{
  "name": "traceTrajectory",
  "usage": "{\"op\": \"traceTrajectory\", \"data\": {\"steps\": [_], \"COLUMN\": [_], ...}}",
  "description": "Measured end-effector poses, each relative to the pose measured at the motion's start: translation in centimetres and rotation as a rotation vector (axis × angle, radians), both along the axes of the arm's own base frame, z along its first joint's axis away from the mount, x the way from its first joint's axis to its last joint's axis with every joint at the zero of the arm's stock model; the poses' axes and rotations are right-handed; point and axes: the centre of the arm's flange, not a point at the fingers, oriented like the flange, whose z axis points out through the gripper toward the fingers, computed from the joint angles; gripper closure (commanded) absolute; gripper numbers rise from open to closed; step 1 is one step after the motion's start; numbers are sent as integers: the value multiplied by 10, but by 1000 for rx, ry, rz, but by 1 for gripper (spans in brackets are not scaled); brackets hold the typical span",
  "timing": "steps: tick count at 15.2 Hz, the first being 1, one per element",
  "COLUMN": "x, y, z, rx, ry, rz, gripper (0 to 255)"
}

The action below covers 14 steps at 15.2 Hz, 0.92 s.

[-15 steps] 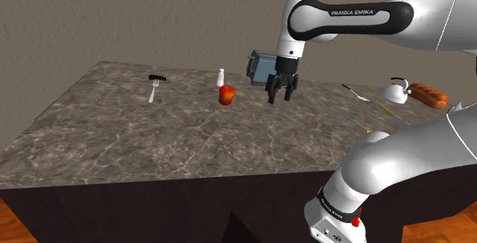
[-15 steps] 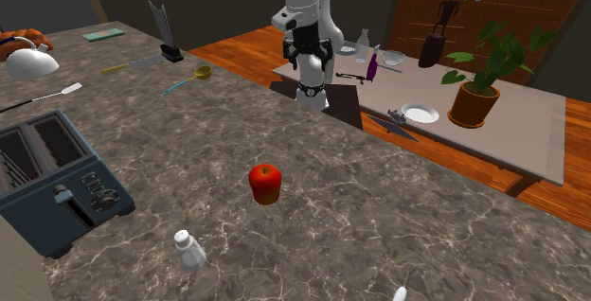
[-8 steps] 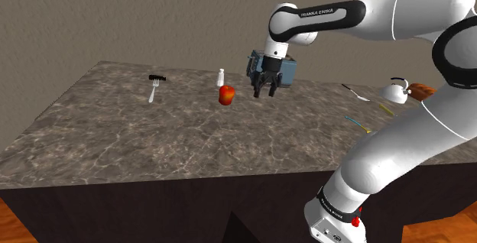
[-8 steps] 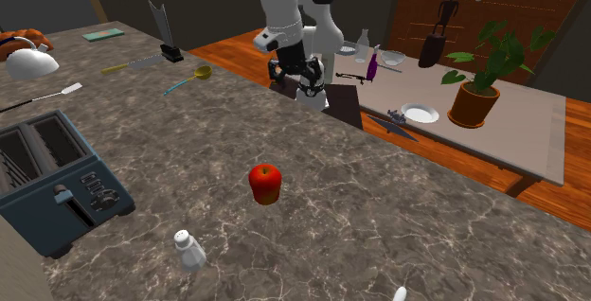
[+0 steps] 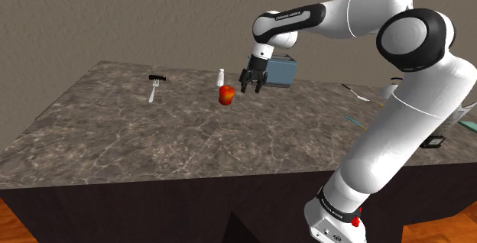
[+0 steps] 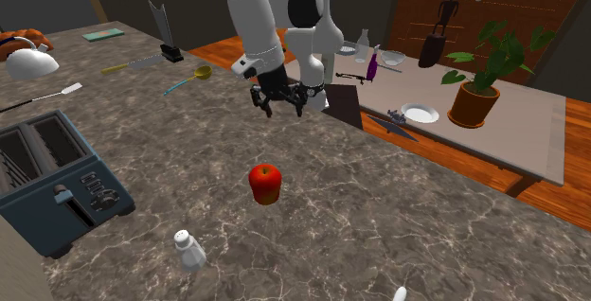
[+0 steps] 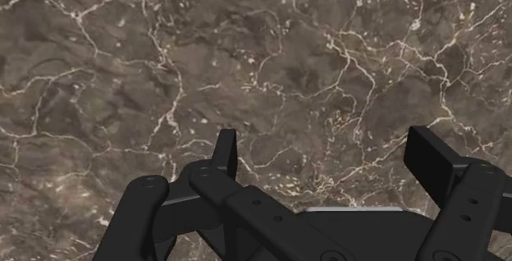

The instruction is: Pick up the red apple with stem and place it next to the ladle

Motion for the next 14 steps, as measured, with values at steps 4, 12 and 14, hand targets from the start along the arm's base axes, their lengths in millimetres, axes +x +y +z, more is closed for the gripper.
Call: {"op": "traceTrajectory", "data": {"steps": [4, 12, 14], "x": [47, 126, 129], "y": [-21, -51, -51], "z": [-13, -44, -52], "rx": [28, 77, 80], "ry": [-27, -76, -78], "rz": [-1, -4, -4], "gripper": [0, 0, 0]}}
